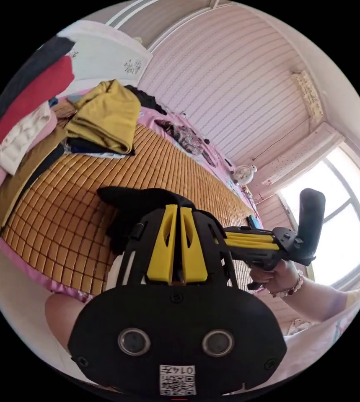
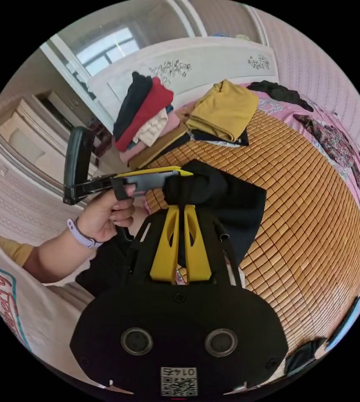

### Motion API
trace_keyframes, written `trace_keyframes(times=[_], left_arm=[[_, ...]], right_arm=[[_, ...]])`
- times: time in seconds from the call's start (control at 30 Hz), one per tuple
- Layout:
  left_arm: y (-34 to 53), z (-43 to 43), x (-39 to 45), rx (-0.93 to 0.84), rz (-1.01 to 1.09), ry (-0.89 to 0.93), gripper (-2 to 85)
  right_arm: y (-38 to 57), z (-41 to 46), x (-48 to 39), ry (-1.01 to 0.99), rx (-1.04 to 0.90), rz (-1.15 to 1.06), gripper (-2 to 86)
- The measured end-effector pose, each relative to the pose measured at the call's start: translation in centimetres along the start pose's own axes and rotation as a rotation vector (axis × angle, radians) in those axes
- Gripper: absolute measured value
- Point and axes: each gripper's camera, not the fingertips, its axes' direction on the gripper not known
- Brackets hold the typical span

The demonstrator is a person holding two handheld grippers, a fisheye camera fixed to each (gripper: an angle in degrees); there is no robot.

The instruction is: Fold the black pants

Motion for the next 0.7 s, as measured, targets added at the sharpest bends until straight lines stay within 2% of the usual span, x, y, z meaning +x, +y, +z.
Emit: trace_keyframes(times=[0.07,0.13,0.23,0.3,0.4,0.47,0.53,0.6,0.7], left_arm=[[-2.2,-1.3,4.1,0.07,0.138,0.045,-0.7],[-3.1,-2.3,8.7,0.102,0.283,0.091,-0.3],[-1.6,-1.4,15.0,0.075,0.464,0.19,2.3],[1.4,2.3,17.1,-0.058,0.51,0.357,5.3],[6.4,7.0,15.6,-0.256,0.442,0.444,6.4],[9.0,7.3,13.5,-0.287,0.381,0.436,6.7],[10.5,6.2,10.9,-0.277,0.343,0.368,7.1],[11.0,4.2,6.8,-0.257,0.267,0.189,7.6],[10.6,1.4,0.9,-0.235,0.102,0.03,8.4]], right_arm=[[2.0,-6.3,1.5,-0.089,0.267,0.116,0.8],[5.0,-10.1,3.0,-0.151,0.387,0.193,0.9],[12.0,-14.2,5.2,-0.073,0.475,0.319,0.9],[16.5,-14.5,7.2,0.04,0.419,0.451,1.0],[23.7,-12.7,10.2,0.256,0.218,0.673,0.9],[27.4,-11.8,10.4,0.385,0.141,0.749,0.8],[28.3,-11.0,10.2,0.381,0.109,0.743,1.1],[27.3,-9.7,9.9,0.365,0.081,0.667,2.2],[22.6,-6.7,8.9,0.331,0.022,0.448,6.1]])
